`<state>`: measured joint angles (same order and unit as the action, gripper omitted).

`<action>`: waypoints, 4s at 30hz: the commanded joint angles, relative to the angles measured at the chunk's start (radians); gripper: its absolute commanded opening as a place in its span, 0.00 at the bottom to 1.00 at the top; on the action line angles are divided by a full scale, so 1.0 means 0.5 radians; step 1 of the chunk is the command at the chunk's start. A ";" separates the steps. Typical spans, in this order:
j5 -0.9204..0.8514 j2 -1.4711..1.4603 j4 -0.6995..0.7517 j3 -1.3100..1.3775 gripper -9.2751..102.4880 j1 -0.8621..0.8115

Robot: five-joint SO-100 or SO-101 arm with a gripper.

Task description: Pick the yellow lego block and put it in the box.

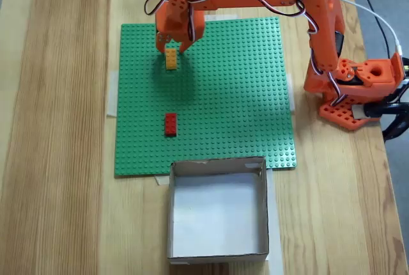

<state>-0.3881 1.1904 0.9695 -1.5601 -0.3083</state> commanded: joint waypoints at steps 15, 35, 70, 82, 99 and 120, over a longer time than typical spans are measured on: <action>0.107 0.031 -0.006 0.086 0.21 0.138; 0.273 0.074 -0.095 0.098 0.13 0.224; 0.635 0.426 0.209 -0.083 0.32 0.252; 0.816 0.175 0.261 0.117 0.31 0.273; 1.031 -0.061 0.163 0.267 0.23 0.383; 0.923 0.543 -0.071 -0.071 0.08 0.368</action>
<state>0.0736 1.3361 0.9557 -1.5907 -0.1197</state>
